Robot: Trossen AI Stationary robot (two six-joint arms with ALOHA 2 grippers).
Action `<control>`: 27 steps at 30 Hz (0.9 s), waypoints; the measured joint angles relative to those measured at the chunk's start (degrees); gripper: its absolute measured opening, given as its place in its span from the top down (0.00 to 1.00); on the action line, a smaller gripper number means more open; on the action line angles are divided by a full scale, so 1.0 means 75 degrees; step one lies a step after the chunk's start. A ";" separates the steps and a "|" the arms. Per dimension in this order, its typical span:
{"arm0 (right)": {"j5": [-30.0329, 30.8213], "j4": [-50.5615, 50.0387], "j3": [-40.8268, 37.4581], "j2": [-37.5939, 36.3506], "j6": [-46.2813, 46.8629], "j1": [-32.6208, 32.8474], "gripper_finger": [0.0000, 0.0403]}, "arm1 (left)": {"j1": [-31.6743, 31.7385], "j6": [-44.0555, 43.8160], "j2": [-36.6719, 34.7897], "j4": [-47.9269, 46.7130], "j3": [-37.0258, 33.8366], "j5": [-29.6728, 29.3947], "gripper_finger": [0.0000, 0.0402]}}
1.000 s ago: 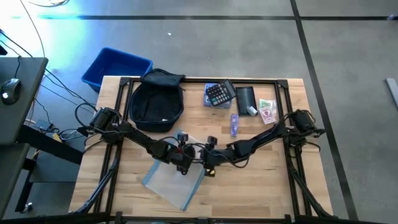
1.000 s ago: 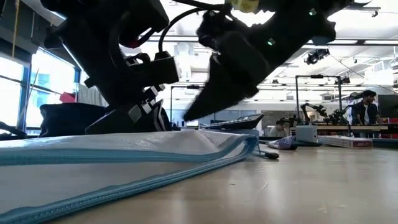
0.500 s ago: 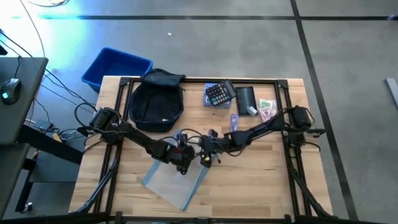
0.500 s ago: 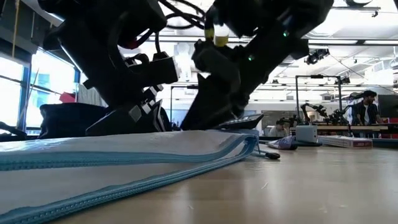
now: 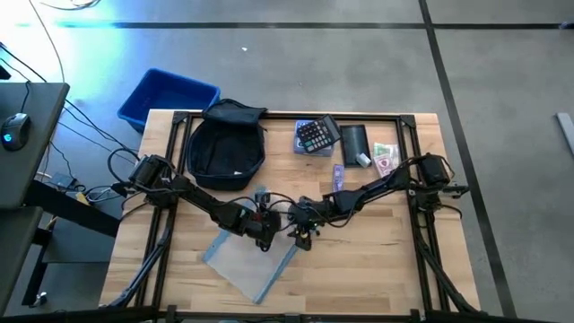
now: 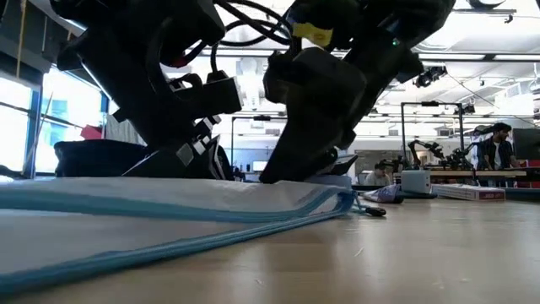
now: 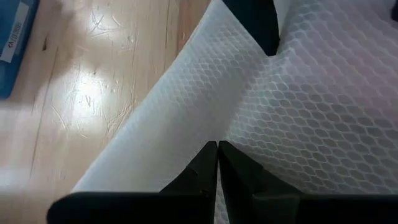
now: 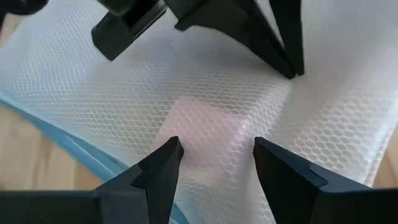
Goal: Unpack backpack
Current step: Remove the pink charger adapter from the blue zipper bag
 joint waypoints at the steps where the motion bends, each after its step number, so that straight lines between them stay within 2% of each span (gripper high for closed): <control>1: 0.0288 0.0087 -0.0008 0.0000 0.0091 0.0005 0.53 | 0.0000 0.0001 0.0000 0.0002 -0.0002 -0.0040 1.00; 4: 0.0942 0.0144 -0.0011 0.0000 0.0403 -0.0120 0.53 | 0.0003 0.0004 0.0000 0.0035 -0.0012 -0.0113 1.00; 12: 0.1175 0.0892 -0.0013 0.0298 0.0569 -0.0489 0.54 | 0.0006 0.0012 0.0003 0.0137 -0.0017 -0.0106 1.00; 16: 0.0614 0.0750 -0.0005 0.0415 0.0728 -0.0639 0.57 | 0.0003 0.0014 0.0003 0.0159 -0.0015 -0.0075 1.00; 21: -0.0489 0.0643 0.0018 0.0615 0.0573 -0.0732 0.61 | 0.0000 0.0016 0.0003 0.0160 -0.0014 -0.0056 1.00; 27: -0.1443 0.0349 -0.0004 0.0380 -0.0041 -0.0595 0.64 | -0.0015 0.0016 0.0012 0.0178 0.0000 0.0044 1.00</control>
